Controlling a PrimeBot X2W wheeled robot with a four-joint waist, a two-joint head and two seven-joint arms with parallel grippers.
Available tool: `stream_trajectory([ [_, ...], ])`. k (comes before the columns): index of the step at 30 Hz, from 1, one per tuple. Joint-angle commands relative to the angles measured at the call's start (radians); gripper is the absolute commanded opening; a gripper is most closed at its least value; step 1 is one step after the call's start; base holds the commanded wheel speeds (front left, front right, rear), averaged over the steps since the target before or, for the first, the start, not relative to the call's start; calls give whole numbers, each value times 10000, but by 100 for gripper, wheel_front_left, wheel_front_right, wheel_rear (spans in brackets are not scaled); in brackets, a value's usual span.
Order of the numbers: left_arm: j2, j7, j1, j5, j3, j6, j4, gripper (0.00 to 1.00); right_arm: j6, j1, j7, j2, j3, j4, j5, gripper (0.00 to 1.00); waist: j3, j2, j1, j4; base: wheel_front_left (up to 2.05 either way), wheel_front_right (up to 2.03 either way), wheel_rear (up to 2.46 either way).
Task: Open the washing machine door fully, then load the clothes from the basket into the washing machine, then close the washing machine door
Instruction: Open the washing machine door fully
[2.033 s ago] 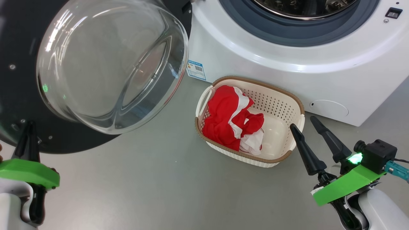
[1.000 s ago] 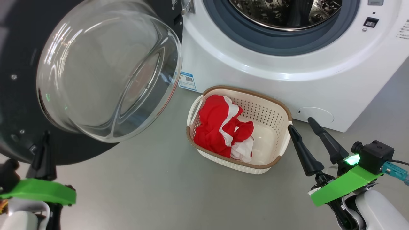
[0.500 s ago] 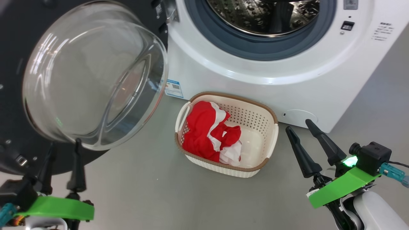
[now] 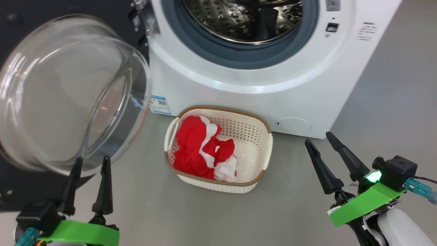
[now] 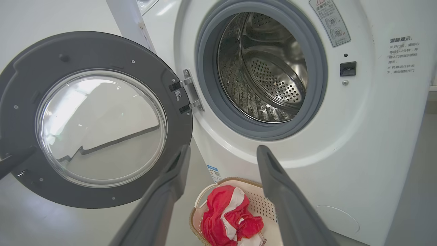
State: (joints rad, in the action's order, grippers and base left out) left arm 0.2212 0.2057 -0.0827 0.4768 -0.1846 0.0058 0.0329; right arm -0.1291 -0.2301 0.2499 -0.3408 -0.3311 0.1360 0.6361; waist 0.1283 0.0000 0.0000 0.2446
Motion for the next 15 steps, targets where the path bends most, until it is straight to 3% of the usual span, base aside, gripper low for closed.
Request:
stream_trajectory([
  [1,226,135,-172,-78,374,68,-236,100,-16,51,118,-56,-140,-233,13,100,-143,0,0,-308,0,0,0],
  [15,51,472,-24,-293,301,-78,-27,100,-16,-12,118,-81,51,-361,-151,100,-256,0,0,-1686,0,0,0],
])
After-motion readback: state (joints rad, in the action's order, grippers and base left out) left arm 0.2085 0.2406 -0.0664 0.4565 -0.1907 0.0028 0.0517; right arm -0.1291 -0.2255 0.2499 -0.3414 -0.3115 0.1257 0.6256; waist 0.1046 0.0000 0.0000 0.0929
